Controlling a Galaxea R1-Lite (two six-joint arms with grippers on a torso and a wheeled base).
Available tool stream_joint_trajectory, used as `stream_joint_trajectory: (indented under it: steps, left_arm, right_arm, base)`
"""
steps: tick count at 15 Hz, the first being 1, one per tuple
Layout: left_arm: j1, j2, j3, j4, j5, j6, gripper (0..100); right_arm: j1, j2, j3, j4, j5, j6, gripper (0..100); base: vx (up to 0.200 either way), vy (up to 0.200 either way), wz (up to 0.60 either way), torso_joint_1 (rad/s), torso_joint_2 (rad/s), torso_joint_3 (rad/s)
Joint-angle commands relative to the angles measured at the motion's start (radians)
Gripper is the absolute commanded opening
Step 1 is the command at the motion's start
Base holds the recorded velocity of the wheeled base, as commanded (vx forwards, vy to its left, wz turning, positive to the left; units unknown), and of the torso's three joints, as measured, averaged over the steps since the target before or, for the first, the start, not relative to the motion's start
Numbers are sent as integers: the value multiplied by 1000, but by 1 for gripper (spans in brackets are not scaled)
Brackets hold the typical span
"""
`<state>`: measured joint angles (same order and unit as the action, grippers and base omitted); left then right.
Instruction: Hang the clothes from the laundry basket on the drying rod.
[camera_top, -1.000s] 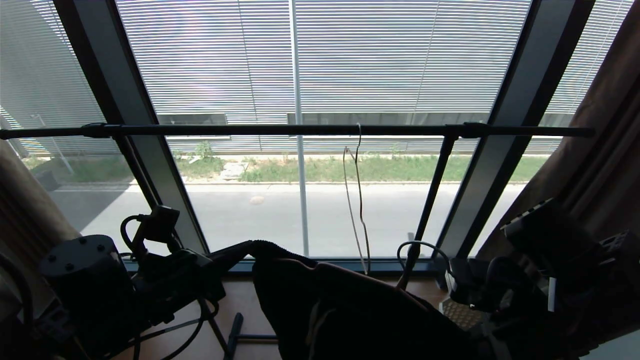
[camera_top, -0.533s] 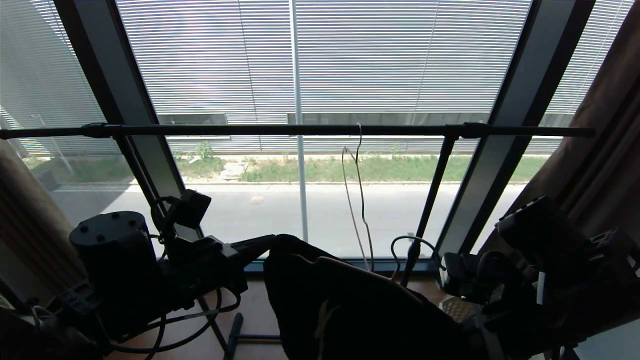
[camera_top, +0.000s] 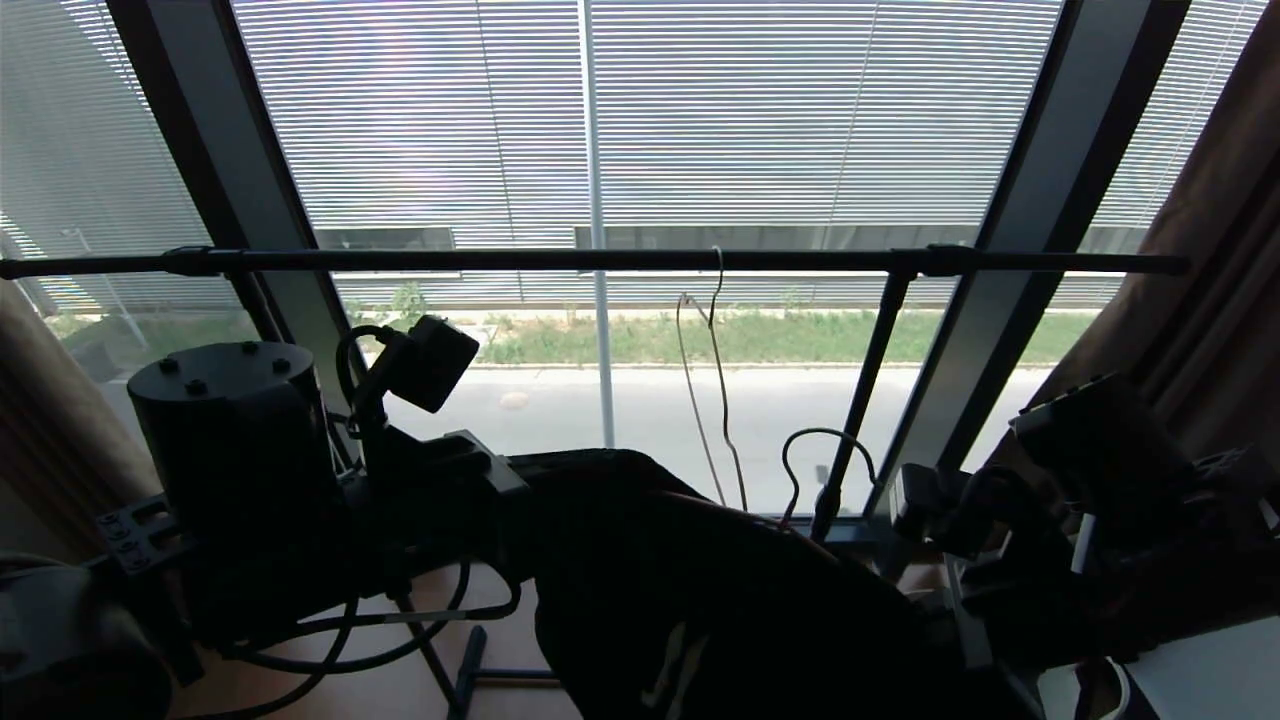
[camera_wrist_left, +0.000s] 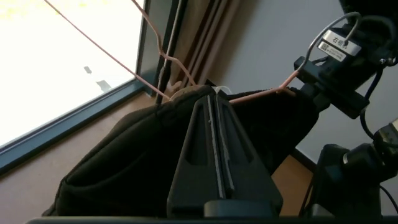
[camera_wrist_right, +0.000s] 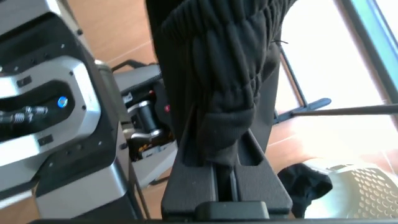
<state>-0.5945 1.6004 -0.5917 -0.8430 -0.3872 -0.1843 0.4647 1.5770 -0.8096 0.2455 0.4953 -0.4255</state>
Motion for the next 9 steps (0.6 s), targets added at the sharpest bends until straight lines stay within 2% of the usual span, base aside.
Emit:
stream_joint_trajectory:
  steps: [1,3,4,5,6,9]
  left_arm:
    - [-36,-16,-37,36,10,11,0]
    - [-62,-16,-71,90,25,31,0]
    - [-62,-16,-71,90,25,31,0]
    - [-105,-13,-132,150,67,32,0]
    - [-114,-13,-149,171,68,35,0]
    - [-125,-10,-152,188,76,81,0]
  right_arm:
    - [-6,0,30,-49,5,21,0]
    - [-6,-3,72,-124,26,33,0]
    - [-6,-3,72,-124,26,33,0]
    - [-6,-2,105,-210,65,51,0]
    - [-8,-3,110,-227,81,59,0]
    - [-47,-18,147,-304,178,68,0]
  base:
    - [0,0,0,0,0,0]
    - [0,0,0,0,0,0]
    - [0,0,0,0,0,0]
    - [0,0,0,0,0,0]
    - [0,0,0,0,0,0]
    - [0,0,0,0,0,0]
